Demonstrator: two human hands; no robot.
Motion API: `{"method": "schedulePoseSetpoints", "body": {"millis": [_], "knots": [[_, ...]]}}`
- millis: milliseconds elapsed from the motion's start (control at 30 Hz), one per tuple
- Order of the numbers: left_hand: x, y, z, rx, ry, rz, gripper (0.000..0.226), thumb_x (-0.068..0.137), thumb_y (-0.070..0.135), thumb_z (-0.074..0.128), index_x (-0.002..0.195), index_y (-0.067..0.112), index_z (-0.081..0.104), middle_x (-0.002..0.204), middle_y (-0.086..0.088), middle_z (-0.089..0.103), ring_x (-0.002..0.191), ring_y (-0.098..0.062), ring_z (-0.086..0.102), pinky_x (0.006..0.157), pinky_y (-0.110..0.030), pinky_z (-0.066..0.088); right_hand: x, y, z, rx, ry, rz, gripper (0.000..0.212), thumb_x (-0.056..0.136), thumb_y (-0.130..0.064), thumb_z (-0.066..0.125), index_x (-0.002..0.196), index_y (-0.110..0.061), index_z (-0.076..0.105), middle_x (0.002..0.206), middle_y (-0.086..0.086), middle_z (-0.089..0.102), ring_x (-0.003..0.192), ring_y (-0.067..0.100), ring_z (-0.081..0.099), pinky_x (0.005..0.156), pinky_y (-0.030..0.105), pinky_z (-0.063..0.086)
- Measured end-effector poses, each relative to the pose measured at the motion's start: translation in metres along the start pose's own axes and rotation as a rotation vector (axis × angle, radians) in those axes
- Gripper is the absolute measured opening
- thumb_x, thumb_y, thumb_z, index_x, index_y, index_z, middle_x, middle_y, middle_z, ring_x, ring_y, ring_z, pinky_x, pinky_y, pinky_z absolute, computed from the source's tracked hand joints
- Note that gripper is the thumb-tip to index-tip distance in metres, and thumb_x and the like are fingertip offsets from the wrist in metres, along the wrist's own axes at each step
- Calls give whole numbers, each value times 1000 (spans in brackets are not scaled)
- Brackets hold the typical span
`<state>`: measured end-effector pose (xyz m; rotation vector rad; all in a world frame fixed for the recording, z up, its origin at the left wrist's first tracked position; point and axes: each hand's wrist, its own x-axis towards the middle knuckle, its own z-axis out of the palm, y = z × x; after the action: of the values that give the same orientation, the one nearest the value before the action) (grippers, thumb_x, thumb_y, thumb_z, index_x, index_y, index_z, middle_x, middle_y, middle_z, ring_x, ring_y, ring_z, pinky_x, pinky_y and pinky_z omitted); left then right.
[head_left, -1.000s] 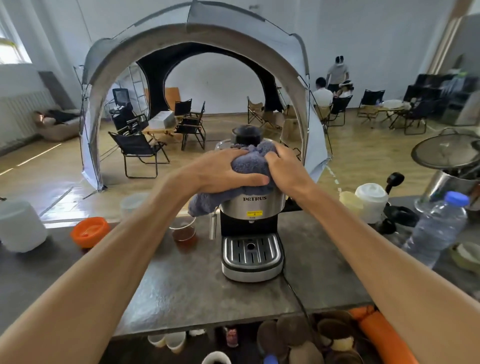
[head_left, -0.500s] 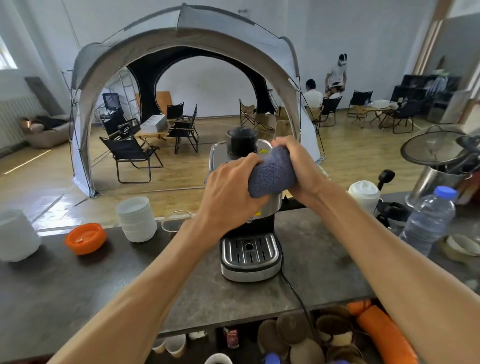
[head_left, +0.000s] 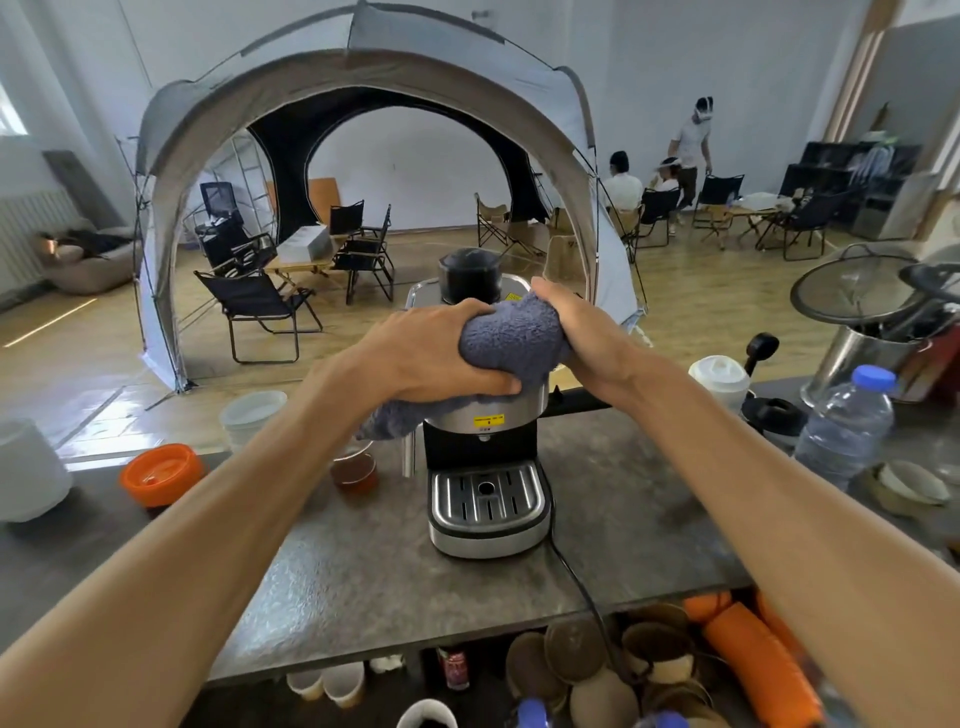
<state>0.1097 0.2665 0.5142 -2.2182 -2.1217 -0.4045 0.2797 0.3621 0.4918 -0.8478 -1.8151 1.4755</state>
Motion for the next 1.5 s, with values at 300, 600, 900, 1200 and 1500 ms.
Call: {"method": "schedulePoseSetpoints", "body": {"millis": [300, 600, 900, 1200, 1500], "knots": [[-32, 27, 37, -79, 535, 117, 52, 71, 43, 74, 116, 20, 62, 95, 3, 70, 80, -18, 66, 71, -36, 54, -15, 4, 9, -93, 139, -149, 29, 102, -34, 43, 78, -24, 55, 85, -3, 57, 80, 9, 59, 68, 24, 43], [-16, 62, 9, 25, 566, 93, 51, 76, 21, 73, 123, 17, 56, 103, -5, 68, 83, -26, 67, 75, -45, 57, -52, -3, -16, -311, 525, -468, 31, 102, -25, 48, 128, -13, 60, 118, 2, 63, 104, 7, 59, 84, 11, 51], [47, 80, -13, -101, 275, -306, 108, 53, 91, 52, 136, 23, 41, 122, -11, 49, 114, -28, 53, 92, -41, 46, 10, -46, -33, -227, 315, -191, 54, 91, -25, 62, 142, -15, 47, 131, 9, 56, 121, 22, 56, 80, 23, 50], [1, 63, 9, -130, 299, -128, 60, 91, 51, 61, 140, 18, 52, 131, -5, 63, 118, -24, 58, 91, -31, 42, 56, -32, -27, -333, 176, -50, 23, 90, -19, 52, 95, -11, 73, 108, 13, 70, 105, 30, 64, 95, 44, 51], [-4, 20, 15, -508, 591, -216, 32, 101, 24, 40, 122, 17, 63, 121, 1, 63, 110, -8, 51, 95, -28, 38, 47, -37, -17, -804, -115, 35, 70, 74, -67, 55, 131, -28, 61, 131, 7, 58, 114, 29, 56, 103, 48, 44]]}}
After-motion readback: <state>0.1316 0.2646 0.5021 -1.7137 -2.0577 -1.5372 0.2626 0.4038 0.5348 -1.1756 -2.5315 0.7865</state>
